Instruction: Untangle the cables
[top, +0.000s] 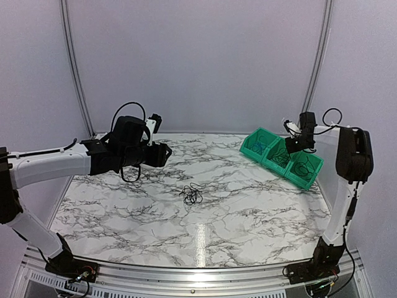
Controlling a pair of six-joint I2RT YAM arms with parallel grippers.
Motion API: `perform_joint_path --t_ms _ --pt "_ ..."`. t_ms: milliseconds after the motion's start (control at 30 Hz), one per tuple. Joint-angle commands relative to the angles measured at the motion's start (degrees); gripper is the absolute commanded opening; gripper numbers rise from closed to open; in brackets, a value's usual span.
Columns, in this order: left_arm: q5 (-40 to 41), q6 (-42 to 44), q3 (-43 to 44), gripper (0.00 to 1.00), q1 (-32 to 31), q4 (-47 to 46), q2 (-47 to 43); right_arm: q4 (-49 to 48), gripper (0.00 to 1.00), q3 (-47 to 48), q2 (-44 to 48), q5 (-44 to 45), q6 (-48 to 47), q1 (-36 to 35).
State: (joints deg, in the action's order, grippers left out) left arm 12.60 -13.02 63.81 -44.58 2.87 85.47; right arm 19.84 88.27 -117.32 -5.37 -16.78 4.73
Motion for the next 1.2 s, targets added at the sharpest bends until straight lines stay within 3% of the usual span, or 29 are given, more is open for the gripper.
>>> perform_joint_path --t_ms 0,200,367,500,600,700,800,867,1000,1167 --pt "-0.79 0.23 0.88 0.64 -0.02 -1.11 0.05 1.31 0.04 0.52 1.27 1.41 -0.92 -0.25" --pt "-0.59 0.24 0.79 0.64 -0.05 -1.06 -0.05 1.54 0.34 -2.22 9.43 1.06 -1.33 -0.16" --pt "0.00 0.24 0.61 0.64 -0.06 -1.08 -0.19 4.18 0.45 -2.83 16.36 -0.95 -1.66 -0.16" --pt "-0.27 0.15 0.61 0.64 0.00 -1.02 0.37 6.28 0.46 -1.84 20.34 -5.02 -1.20 -0.25" --pt "-0.65 0.02 0.61 0.64 0.00 -0.99 0.81 4.59 0.47 -3.85 24.28 -15.10 -0.56 -0.44" --pt "-3.30 0.80 0.34 0.62 -0.01 -0.92 1.72 -4.06 0.41 -12.91 31.01 -25.62 0.85 -1.79" --pt "-7.56 0.24 0.02 0.47 -0.27 -0.93 4.01 -18.19 0.34 -26.52 38.16 -32.41 3.50 -2.09" --pt "-10.12 -0.53 0.92 0.43 -0.60 0.30 6.39 -23.87 0.32 -32.75 40.62 -37.34 3.33 -2.10" --pt "-11.74 1.78 6.65 0.50 -1.72 9.95 14.41 -25.36 0.31 -37.75 39.89 -48.68 -0.86 -2.10" --pt "-16.35 2.92 10.67 0.49 -2.26 14.65 20.85 -21.41 0.29 -35.66 35.61 -51.62 -3.10 -2.25"
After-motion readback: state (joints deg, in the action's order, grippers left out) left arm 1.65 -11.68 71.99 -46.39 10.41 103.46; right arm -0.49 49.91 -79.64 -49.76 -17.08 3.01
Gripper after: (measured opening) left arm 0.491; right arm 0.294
